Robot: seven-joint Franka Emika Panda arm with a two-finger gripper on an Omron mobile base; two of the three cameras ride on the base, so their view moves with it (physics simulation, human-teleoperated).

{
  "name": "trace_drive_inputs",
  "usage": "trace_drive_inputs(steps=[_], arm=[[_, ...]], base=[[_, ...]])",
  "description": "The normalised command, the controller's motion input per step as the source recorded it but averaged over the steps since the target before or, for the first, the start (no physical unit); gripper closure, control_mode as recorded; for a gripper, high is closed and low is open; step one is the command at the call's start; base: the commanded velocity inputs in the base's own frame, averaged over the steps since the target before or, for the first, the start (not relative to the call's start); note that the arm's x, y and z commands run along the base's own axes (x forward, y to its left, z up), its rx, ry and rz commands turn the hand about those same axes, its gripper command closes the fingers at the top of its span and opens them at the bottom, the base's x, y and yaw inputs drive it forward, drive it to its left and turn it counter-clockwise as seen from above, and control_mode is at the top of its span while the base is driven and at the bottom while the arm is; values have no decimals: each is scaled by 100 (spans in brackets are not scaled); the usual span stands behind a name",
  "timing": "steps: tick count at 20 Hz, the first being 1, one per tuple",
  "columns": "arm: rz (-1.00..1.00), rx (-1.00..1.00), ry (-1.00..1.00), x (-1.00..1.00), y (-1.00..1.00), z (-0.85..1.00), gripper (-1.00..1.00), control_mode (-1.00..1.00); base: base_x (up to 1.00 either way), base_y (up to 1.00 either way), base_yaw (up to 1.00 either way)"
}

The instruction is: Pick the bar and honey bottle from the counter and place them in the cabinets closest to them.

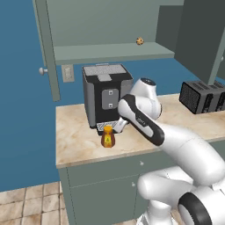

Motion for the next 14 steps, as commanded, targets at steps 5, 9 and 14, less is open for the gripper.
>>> trace_drive_inputs(steps=[5, 9, 14], arm=[[4, -1, 0, 25, 3, -21, -100, -100], [4, -4, 0, 22, 8, -29, -100, -100], [4, -6, 0, 26, 14, -30, -100, -100]], base=[[0, 0, 0], [0, 0, 0], [0, 0, 0]])
